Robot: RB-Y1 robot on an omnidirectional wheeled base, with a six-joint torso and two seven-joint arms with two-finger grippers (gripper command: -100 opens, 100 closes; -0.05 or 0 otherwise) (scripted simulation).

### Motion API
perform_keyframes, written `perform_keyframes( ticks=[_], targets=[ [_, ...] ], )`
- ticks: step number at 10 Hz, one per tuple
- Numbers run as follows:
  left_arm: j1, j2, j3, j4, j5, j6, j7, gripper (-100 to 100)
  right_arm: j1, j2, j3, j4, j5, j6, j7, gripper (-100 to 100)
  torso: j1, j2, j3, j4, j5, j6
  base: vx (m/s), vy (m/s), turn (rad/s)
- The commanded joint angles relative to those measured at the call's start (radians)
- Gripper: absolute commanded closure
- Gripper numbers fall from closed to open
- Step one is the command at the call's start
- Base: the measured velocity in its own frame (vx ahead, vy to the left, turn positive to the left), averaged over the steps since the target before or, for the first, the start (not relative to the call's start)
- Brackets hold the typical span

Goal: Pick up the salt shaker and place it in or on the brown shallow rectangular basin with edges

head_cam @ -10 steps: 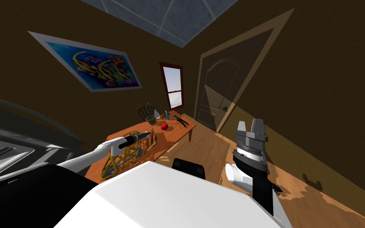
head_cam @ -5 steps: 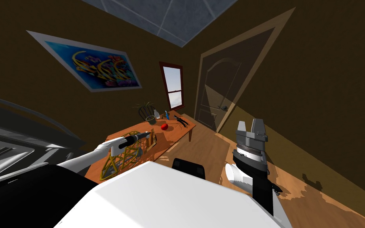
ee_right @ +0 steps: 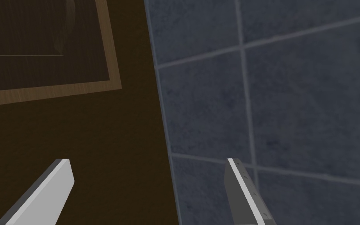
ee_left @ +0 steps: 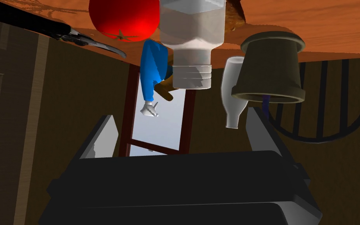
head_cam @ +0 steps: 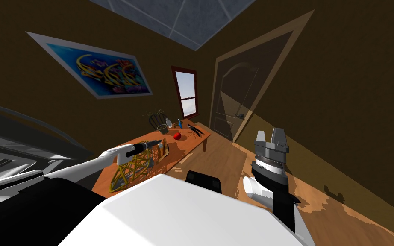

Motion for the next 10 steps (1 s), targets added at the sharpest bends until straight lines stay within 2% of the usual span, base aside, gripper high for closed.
perform_keyframes(
  ticks=[1,2,3,4,5,10],
  targets=[
    [0.009,0.033,0.003,-0.019,0.012,0.005,0.021,-100,0.0,0.0,0.0,0.0,0.0,0.0,0.0,0,0.0,0.0,0.0,0.0,0.0,0.0,-0.033,-0.014,-0.014],
    [0.014,0.072,0.002,-0.039,0.025,0.013,0.046,-100,0.0,0.0,0.0,0.0,0.0,0.0,0.0,0,0.0,0.0,0.0,0.0,0.0,0.0,-0.038,-0.013,-0.022],
    [0.016,0.092,0.001,-0.049,0.031,0.016,0.059,-100,0.0,0.0,0.0,0.0,0.0,0.0,0.0,0,0.0,0.0,0.0,0.0,0.0,0.0,-0.04,-0.021,-0.023],
    [0.013,0.076,0.0,-0.043,0.026,0.016,0.048,-100,0.0,0.0,0.0,0.0,0.0,0.0,0.0,0,0.0,0.0,0.0,0.0,0.0,0.0,-0.017,-0.01,-0.003],
    [0.014,0.078,0.0,-0.044,0.026,0.017,0.051,0,0.0,0.0,0.0,0.0,0.0,0.0,0.0,0,0.0,-0.001,0.0,0.0,0.0,0.0,0.0,0.0,0.0],
    [0.014,0.078,0.0,-0.044,0.026,0.017,0.051,0,0.0,0.0,0.0,0.0,0.0,0.0,0.0,0,0.001,-0.002,-0.001,-0.001,0.001,0.0,0.0,0.0,0.0]
  ],
)
